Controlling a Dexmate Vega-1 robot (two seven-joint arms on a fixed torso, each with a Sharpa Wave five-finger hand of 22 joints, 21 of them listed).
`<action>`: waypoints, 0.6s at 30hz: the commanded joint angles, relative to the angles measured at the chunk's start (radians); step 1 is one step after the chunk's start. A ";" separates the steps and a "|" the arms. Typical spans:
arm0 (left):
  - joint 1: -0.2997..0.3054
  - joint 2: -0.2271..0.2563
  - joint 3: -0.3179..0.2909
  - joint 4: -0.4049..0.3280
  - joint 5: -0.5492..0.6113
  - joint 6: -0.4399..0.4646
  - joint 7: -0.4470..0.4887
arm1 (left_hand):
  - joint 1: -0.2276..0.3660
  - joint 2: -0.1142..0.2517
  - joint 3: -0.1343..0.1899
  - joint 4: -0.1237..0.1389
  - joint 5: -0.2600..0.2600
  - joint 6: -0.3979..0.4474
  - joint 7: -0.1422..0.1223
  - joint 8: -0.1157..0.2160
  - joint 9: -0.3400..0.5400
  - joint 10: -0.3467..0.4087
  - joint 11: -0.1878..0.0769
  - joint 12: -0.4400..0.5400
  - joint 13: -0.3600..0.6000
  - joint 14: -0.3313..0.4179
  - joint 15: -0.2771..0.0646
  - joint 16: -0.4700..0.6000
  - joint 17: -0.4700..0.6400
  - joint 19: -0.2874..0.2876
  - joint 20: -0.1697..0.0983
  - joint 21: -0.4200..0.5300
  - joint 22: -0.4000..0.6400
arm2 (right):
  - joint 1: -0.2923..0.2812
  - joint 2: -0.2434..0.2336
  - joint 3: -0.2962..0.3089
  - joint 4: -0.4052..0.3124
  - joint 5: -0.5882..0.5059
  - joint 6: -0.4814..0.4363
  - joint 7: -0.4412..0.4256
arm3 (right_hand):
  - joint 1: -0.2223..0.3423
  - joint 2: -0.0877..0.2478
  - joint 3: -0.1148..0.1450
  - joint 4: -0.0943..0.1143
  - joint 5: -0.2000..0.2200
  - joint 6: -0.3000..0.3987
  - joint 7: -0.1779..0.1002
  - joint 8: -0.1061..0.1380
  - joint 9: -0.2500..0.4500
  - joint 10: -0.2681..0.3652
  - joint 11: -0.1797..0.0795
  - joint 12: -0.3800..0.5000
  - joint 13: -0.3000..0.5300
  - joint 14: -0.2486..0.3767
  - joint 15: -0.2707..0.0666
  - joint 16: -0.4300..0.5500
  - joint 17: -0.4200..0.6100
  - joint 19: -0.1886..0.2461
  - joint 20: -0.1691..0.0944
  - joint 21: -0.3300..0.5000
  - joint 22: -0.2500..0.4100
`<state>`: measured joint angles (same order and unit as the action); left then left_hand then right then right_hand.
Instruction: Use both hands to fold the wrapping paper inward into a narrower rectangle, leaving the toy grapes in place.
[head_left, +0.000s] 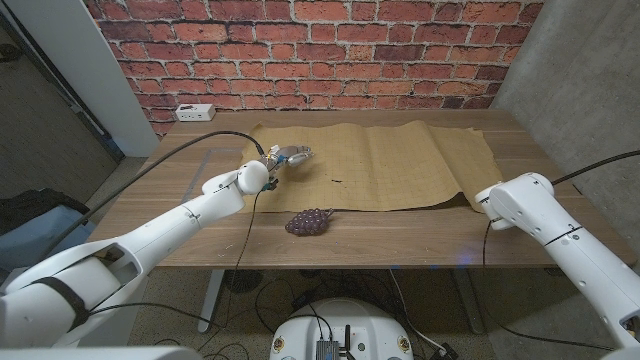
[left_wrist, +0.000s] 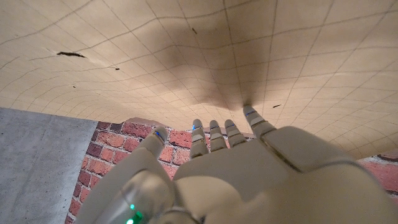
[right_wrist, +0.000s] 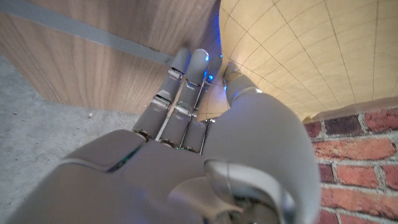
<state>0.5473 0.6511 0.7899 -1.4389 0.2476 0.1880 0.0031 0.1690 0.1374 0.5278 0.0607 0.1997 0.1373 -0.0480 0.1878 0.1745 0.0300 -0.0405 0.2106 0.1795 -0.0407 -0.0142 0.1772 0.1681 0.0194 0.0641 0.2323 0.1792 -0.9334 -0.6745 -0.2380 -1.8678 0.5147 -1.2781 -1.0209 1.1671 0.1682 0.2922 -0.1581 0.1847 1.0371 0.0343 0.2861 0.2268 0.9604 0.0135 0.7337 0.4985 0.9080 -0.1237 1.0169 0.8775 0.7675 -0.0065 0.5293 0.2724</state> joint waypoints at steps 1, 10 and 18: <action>0.015 0.012 -0.005 -0.025 -0.001 0.018 -0.002 | 0.003 -0.009 0.005 0.001 -0.001 -0.005 -0.002 -0.003 0.004 -0.002 -0.001 -0.002 0.005 -0.003 -0.007 -0.001 0.000 0.004 -0.002 -0.005 0.005 | -0.133 0.107 0.039 -0.055 -0.256 0.272 -0.096 | 0.024 0.007 -0.002 0.008 0.011 0.011 0.020 0.013 0.022 -0.001 -0.009 0.025 0.032 0.021 -0.080 0.023 0.027 -0.004 0.005 0.020 0.009; 0.021 0.020 -0.006 -0.038 0.001 0.024 -0.008 | 0.002 -0.012 0.005 0.001 -0.002 -0.001 -0.001 -0.002 0.004 0.004 -0.003 -0.001 0.005 0.001 -0.006 0.000 0.000 0.005 -0.002 -0.006 0.005 | -0.184 0.132 0.042 -0.113 -0.375 0.372 -0.077 | 0.037 0.012 -0.001 0.013 0.020 0.012 0.021 0.023 0.046 0.003 -0.013 0.056 0.067 0.023 -0.085 0.035 0.057 -0.018 0.012 0.035 0.015; 0.021 0.021 -0.004 -0.044 0.005 0.039 -0.015 | 0.000 0.027 0.021 0.018 0.004 0.017 0.021 0.003 0.005 0.022 0.001 0.003 0.005 0.018 -0.002 0.005 0.002 0.010 0.009 -0.007 0.006 | -0.216 0.124 0.069 -0.199 -0.351 0.398 0.015 | 0.058 0.009 0.004 0.008 0.029 0.020 0.039 0.036 0.068 0.012 -0.004 0.085 0.099 0.041 -0.093 0.050 0.083 -0.016 0.025 0.056 0.017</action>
<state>0.5647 0.6672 0.7850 -1.4710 0.2473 0.2102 -0.0034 0.1690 0.1375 0.5319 0.0648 0.1998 0.1407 -0.0446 0.1878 0.1745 0.0336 -0.0376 0.2109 0.1796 -0.0347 -0.0154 0.1772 0.1681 0.0194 0.0642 0.2246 0.1791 -1.0942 -0.5624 -0.1947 -1.9738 0.2036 -0.9563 -1.0799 1.2048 0.1777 0.2876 -0.1493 0.2043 1.0394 0.0521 0.3124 0.2817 0.9592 0.0069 0.8067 0.5862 0.9276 -0.1287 1.0514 0.9470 0.7482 0.0128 0.5745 0.2860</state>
